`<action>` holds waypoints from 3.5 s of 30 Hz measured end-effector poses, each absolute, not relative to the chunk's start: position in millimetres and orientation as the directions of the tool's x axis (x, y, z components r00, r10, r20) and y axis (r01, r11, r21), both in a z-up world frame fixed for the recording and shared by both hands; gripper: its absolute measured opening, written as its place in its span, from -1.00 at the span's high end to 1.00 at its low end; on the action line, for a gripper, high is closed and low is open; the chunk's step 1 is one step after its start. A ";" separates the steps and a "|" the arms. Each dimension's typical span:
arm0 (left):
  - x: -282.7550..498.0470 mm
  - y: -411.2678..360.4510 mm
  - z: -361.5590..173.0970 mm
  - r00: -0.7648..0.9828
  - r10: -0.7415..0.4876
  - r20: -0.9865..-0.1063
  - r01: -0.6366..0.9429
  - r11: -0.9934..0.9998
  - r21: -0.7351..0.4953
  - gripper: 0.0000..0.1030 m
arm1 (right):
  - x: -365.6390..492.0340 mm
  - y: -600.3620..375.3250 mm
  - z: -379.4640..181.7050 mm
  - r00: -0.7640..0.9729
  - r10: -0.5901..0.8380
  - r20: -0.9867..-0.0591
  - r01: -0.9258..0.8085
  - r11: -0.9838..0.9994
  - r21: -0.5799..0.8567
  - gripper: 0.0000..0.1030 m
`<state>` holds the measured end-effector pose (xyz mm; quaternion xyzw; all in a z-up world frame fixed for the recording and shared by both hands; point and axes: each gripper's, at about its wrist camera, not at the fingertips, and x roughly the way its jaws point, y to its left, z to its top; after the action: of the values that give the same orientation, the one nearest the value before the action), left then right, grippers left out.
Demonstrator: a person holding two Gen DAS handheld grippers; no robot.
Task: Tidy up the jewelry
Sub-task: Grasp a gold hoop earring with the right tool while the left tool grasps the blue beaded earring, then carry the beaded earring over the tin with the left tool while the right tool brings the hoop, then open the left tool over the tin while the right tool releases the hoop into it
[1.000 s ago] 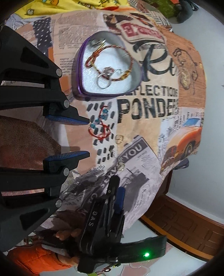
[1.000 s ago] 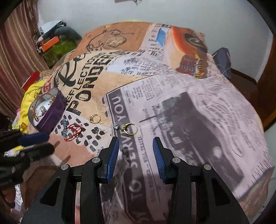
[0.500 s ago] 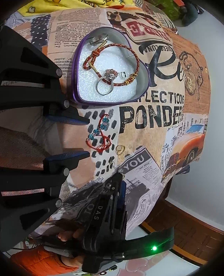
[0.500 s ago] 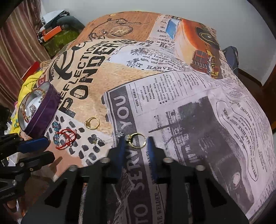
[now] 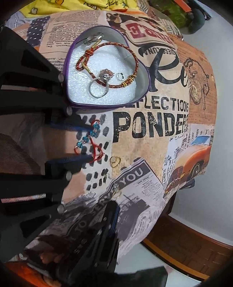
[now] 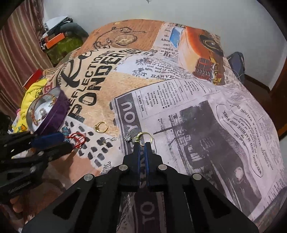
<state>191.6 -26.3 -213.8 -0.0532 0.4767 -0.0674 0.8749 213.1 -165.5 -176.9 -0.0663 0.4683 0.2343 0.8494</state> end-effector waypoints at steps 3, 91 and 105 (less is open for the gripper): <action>193.9 -26.4 -216.1 0.539 -0.165 -0.826 0.067 0.986 -0.154 0.89 | 213.0 -162.3 -179.4 0.431 0.312 -0.847 -0.467 0.880 0.086 0.63; 171.9 89.6 -151.7 0.678 -0.136 -0.723 0.002 0.983 -0.183 0.89 | 190.6 -44.8 -117.6 0.450 0.544 -0.708 -0.620 0.761 0.191 0.65; 154.7 119.7 -154.7 0.678 -0.063 -0.732 -0.066 0.987 -0.146 0.74 | 197.4 -14.8 -136.9 0.397 0.535 -0.746 -0.643 0.742 0.190 0.64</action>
<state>154.7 119.7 -154.7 -0.0806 0.4013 0.0007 0.9124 197.4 -14.8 -136.9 -0.0641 0.4202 0.3533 0.8334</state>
